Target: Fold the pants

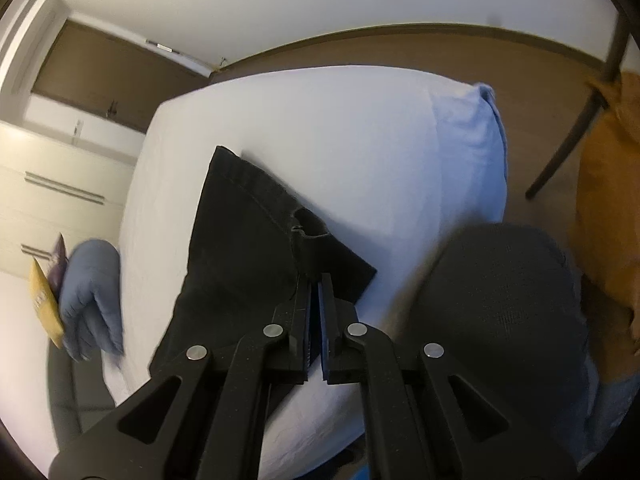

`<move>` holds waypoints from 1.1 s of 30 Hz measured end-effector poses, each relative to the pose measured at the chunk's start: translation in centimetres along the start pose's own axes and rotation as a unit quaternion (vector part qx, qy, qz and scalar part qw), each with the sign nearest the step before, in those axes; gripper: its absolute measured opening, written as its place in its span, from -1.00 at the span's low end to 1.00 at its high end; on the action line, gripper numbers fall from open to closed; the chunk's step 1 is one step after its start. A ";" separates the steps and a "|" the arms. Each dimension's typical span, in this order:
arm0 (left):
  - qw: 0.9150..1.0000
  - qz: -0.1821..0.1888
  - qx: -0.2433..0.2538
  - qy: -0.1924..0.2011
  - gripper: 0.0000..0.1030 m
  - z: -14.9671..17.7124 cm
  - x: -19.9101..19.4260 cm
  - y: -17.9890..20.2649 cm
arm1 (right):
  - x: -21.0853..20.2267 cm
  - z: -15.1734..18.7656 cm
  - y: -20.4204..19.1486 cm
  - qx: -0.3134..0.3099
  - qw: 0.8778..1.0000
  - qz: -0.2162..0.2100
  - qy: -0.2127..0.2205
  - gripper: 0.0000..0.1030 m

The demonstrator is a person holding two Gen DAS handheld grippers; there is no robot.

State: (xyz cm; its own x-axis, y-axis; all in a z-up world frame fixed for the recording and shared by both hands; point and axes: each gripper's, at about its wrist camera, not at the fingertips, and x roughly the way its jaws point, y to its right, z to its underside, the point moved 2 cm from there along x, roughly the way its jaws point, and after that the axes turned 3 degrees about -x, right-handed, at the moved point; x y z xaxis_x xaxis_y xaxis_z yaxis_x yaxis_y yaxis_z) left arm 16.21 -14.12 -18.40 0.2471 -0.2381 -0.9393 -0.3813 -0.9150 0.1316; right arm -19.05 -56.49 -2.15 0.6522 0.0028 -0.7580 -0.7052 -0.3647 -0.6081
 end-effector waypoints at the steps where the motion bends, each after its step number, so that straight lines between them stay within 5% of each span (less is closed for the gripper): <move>1: 1.000 -0.001 0.000 -0.002 0.89 0.0 0.0 0.1 | 0.0 -0.2 0.5 0.005 1.000 0.007 0.000 -0.90; 11: 0.999 0.020 -0.024 0.019 0.89 1.9 -2.1 0.0 | -0.9 -2.4 2.7 0.048 0.996 0.060 0.046 -0.89; 15: 0.998 0.045 -0.036 0.039 0.89 2.5 -2.7 -0.1 | -0.8 -2.3 -3.1 -0.028 0.999 -0.041 0.015 -0.89; 20: 0.997 0.047 -0.040 0.043 0.89 3.5 -2.4 0.4 | 5.8 3.6 -14.5 -0.180 0.963 -0.166 -0.114 -0.89; 22: 0.998 0.042 -0.037 0.041 0.89 3.9 -2.2 0.7 | 9.2 5.4 -15.7 -0.202 0.957 -0.142 -0.155 -0.89; 25: 0.999 0.033 -0.024 0.035 0.89 5.1 -2.2 1.2 | 13.7 6.5 -12.4 -0.172 0.962 -0.038 -0.208 -1.00; 27: 0.999 0.030 -0.016 0.035 0.89 5.8 -2.2 1.5 | 13.4 6.1 -11.0 -0.172 0.965 -0.040 -0.196 -1.00; 30: 0.999 0.029 -0.007 0.032 0.89 6.7 -2.4 1.6 | 10.9 5.7 -10.0 -0.232 0.960 0.031 -0.153 -1.00; 33: 0.999 0.014 0.014 0.026 0.89 7.7 -2.3 2.2 | 10.8 5.1 -9.0 -0.232 0.957 0.059 -0.163 -1.00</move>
State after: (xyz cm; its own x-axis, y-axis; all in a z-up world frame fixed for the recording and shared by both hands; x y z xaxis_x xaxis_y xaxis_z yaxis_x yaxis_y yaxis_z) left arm 7.91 -13.11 -18.44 0.2815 -0.2798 -0.9179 -0.4138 -0.8984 0.1470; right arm -7.05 -48.37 -6.06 0.4013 0.1991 -0.8940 -0.5201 -0.7540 -0.4013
